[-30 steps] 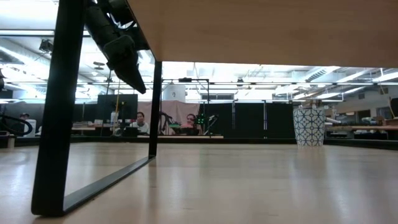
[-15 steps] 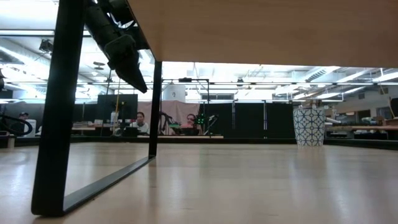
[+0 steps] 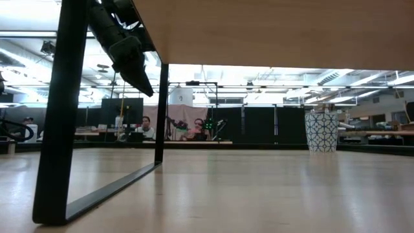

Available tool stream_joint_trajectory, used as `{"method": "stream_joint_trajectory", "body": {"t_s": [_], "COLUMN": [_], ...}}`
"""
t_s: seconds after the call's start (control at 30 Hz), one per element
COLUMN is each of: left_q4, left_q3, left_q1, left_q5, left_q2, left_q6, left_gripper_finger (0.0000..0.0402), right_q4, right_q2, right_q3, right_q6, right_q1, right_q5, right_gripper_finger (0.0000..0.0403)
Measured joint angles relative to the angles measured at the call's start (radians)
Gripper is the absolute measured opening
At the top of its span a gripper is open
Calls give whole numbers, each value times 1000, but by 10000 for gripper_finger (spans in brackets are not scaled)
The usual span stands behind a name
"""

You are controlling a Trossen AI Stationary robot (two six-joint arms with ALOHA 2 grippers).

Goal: Place coffee mugs
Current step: Put the white yellow patterned mug on the shelf, then put the white blue patterned mug on the shelf

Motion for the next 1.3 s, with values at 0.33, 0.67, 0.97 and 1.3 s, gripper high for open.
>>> {"method": "stream_joint_trajectory", "body": {"t_s": [0.33, 0.67, 0.97, 1.3], "left_q4": [5, 5, 5, 5], "left_q3": [0, 0, 0, 0], "left_q1": [0, 0, 0, 0], "left_q5": [0, 0, 0, 0], "left_q2": [0, 0, 0, 0], "left_q6": [0, 0, 0, 0], "left_gripper_finger": [149, 149, 149, 149], "right_q4": [0, 1, 2, 1], "right_q2": [2, 1, 1, 1], "right_q3": [1, 1, 1, 0], "right_q6": [0, 0, 0, 0], "right_q1": [1, 1, -5, -5], "right_q5": [0, 0, 0, -24], "right_gripper_finger": [45, 51, 87, 140]}}
